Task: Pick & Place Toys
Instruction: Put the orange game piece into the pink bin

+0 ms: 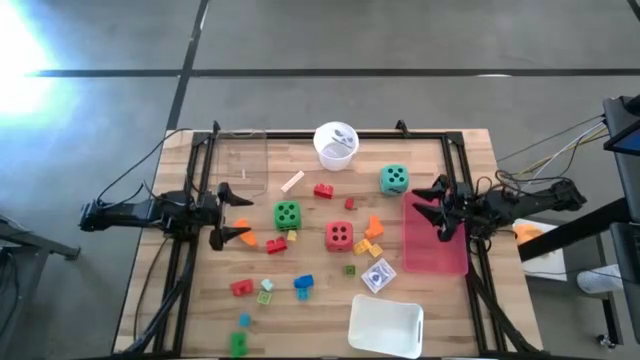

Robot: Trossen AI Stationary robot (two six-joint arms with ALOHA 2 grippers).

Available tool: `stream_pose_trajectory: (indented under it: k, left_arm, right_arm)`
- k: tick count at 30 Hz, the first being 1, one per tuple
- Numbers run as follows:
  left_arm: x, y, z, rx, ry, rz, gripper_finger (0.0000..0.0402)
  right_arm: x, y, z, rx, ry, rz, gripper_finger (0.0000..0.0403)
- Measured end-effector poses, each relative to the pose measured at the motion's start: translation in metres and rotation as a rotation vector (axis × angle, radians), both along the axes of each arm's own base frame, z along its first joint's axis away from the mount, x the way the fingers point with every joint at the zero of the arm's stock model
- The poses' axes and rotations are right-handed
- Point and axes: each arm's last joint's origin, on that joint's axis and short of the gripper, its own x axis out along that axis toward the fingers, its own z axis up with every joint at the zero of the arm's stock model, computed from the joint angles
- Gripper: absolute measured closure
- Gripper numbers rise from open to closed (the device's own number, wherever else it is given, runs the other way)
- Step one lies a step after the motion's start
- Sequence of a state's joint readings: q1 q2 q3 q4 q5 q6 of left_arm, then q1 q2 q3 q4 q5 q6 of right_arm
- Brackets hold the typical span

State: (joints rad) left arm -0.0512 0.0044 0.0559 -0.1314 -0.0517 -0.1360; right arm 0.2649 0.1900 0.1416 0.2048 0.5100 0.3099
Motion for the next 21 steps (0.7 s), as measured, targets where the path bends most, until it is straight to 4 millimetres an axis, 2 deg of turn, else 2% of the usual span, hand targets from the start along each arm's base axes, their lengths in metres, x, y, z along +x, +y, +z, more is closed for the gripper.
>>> stream_pose_trajectory:
  k: [7, 12, 18, 21]
  left_arm:
    - [0.000, 0.000, 0.000, 0.000, 0.000, 0.000, 0.0014]
    - [0.000, 0.000, 0.000, 0.005, 0.000, 0.000, 0.0014]
    - [0.001, 0.000, 0.002, -0.001, -0.029, 0.001, 0.0014]
    - [0.000, 0.000, 0.014, -0.103, -0.162, 0.004, 0.0014]
  right_arm:
    - [0.007, -0.003, 0.027, 0.238, 0.214, -0.204, 0.0194]
    - [0.014, -0.002, 0.047, 0.420, 0.244, -0.268, 0.0194]
    - [0.028, 0.002, 0.070, 0.412, 0.244, -0.268, 0.0194]
    - [0.035, 0.004, 0.076, 0.376, 0.272, -0.270, 0.0194]
